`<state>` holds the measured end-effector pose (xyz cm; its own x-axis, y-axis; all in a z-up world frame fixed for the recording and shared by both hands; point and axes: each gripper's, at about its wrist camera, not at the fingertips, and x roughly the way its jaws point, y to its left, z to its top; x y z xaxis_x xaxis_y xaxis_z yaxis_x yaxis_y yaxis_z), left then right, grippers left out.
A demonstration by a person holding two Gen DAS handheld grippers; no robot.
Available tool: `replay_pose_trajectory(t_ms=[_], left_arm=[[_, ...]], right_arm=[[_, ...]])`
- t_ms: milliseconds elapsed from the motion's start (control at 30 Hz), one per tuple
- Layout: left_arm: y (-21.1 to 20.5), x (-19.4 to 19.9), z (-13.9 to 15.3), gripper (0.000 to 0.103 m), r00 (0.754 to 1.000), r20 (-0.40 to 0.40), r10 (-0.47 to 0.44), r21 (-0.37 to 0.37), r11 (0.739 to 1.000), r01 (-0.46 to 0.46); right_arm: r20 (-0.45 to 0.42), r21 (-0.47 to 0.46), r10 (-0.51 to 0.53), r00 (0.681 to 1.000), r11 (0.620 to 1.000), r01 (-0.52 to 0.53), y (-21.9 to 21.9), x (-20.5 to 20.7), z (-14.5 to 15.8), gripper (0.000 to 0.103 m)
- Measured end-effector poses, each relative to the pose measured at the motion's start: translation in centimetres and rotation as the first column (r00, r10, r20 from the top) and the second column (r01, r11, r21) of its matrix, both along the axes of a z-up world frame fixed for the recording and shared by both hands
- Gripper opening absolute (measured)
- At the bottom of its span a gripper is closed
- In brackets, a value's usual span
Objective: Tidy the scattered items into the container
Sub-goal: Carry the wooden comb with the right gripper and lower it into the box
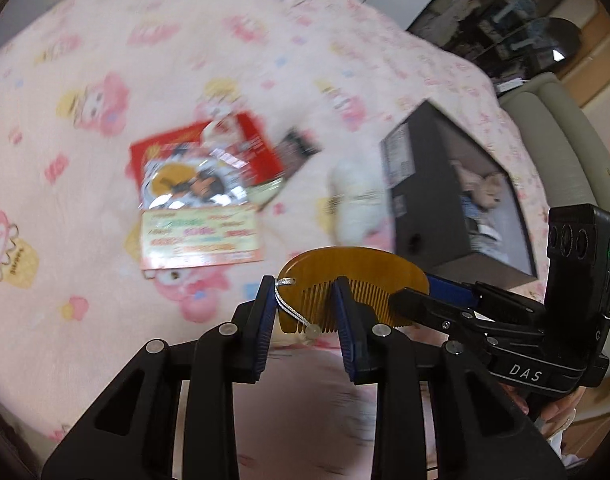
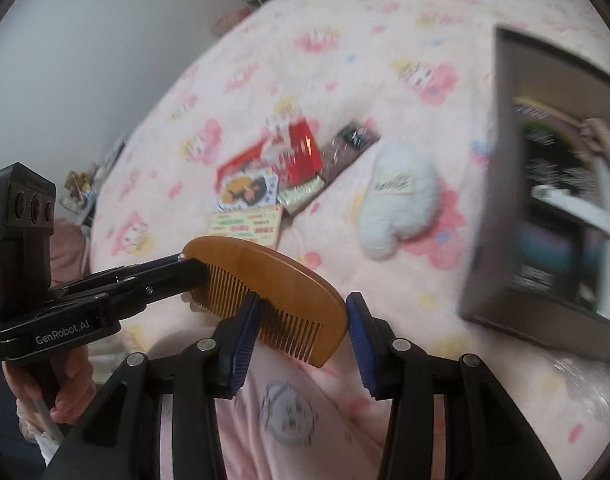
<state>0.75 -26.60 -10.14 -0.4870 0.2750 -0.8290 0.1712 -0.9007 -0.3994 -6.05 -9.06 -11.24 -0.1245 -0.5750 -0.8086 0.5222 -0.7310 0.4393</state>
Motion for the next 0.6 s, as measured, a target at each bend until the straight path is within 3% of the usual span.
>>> replay_pose_trajectory(t_ms=[200,333,467,600], left_arm=[[6.2,-1.0,4.6,0.027,0.994,-0.073,-0.083,-0.045,0.996,0.080],[11.4,-3.9,6.9,0.027,0.982,-0.107,-0.159,-0.069,0.986,0.152],[17.3,-7.8,9.6,0.027,0.954,-0.170,-0.245,-0.086,0.968,0.234],[22.1,-11.4,11.0,0.028,0.924,-0.225,-0.308,-0.051,0.951,0.305]], right_arm=[[-0.052,-0.070,-0.087,0.995,0.994,0.084,6.7,0.6,4.6,0.041],[-0.097,-0.095,-0.163,0.982,0.984,0.154,11.8,-0.6,6.9,0.041],[-0.161,-0.100,-0.254,0.954,0.966,0.240,17.5,-3.1,9.5,0.041],[-0.238,-0.115,-0.341,0.909,0.940,0.322,23.9,-5.4,12.7,0.041]])
